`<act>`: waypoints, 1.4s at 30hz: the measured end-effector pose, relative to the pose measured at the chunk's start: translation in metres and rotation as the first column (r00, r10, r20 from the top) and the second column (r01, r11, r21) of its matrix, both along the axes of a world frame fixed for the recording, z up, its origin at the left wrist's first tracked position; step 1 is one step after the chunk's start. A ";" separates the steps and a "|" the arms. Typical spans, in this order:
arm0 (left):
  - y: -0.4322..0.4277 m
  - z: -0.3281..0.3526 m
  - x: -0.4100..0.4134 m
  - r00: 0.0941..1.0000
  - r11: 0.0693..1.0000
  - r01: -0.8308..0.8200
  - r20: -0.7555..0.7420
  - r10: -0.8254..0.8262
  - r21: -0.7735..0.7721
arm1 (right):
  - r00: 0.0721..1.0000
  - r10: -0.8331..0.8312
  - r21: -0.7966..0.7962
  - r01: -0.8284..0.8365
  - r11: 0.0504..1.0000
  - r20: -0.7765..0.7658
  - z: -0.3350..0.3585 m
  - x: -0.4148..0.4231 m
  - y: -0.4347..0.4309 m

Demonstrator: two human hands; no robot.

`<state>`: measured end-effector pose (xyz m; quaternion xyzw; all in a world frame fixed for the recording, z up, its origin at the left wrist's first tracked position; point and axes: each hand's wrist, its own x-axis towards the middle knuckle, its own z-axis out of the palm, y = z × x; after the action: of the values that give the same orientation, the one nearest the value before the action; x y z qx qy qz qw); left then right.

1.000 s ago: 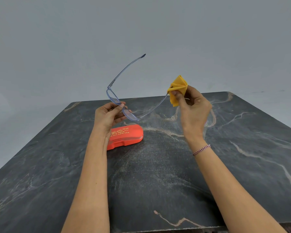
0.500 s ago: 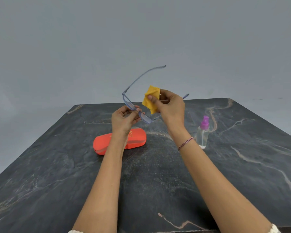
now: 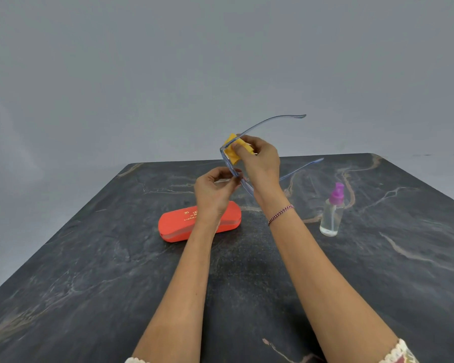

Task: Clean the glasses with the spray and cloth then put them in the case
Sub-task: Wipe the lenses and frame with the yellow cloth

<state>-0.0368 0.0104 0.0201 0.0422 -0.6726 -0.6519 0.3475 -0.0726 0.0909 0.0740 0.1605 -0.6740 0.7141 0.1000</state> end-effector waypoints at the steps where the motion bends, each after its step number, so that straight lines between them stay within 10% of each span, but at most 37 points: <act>1: 0.000 0.000 -0.001 1.000 1.000 -0.008 0.003 0.008 -0.013 | 1.000 0.010 -0.008 -0.010 1.000 0.006 -0.002 -0.001 -0.001; 9: 0.002 -0.001 -0.002 0.996 0.995 -0.092 0.001 0.092 -0.038 | 0.945 0.324 -0.305 -0.295 0.905 0.047 0.001 0.006 -0.001; 20: 0.004 0.002 0.000 0.984 0.983 -0.180 -0.023 0.179 -0.040 | 0.683 0.730 -0.743 -0.476 0.469 0.023 0.004 0.014 0.010; 32: 0.005 0.000 -0.001 0.983 0.979 -0.181 -0.046 0.178 -0.093 | 0.720 0.693 -0.648 -0.521 0.556 0.016 -0.001 0.012 0.011; 42: 0.011 0.002 0.002 0.973 0.963 -0.220 -0.102 0.206 -0.153 | 0.938 0.343 -0.279 -0.342 0.898 -0.045 -0.002 0.015 0.003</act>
<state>-0.0352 0.0218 0.0221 0.0579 -0.6999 -0.5544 0.4465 -0.0577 0.0943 0.0718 0.2585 -0.5269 0.8096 -0.0071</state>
